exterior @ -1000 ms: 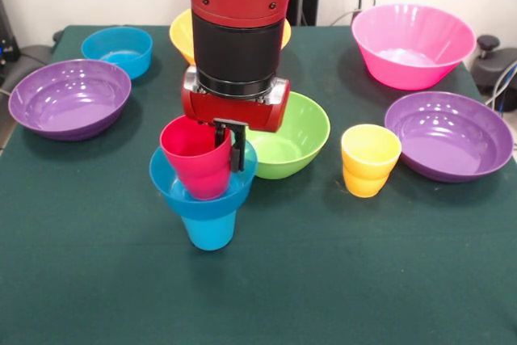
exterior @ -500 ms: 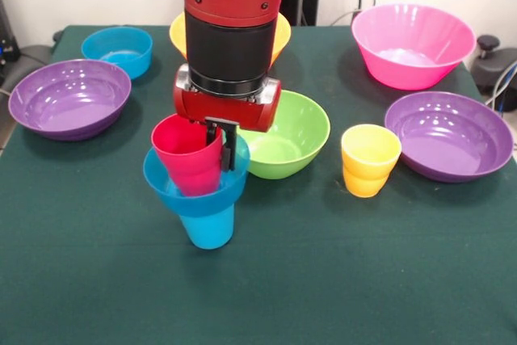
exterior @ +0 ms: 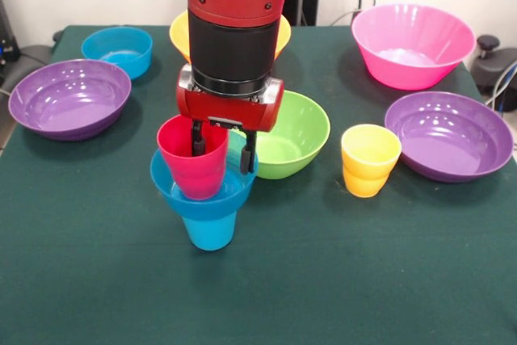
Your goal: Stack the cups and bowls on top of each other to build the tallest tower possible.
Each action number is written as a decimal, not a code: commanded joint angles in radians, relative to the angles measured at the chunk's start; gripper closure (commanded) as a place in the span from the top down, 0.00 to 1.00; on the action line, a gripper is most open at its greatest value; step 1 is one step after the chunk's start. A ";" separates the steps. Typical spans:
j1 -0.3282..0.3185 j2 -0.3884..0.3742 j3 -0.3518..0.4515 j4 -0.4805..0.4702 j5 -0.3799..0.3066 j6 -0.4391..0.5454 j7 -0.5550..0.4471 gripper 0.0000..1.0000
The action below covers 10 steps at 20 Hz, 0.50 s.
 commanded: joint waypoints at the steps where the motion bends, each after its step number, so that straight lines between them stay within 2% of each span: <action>1: 0.033 0.020 0.006 0.050 0.020 -0.036 0.089 1.00; 10: 0.033 0.019 -0.001 0.061 0.032 -0.052 0.085 1.00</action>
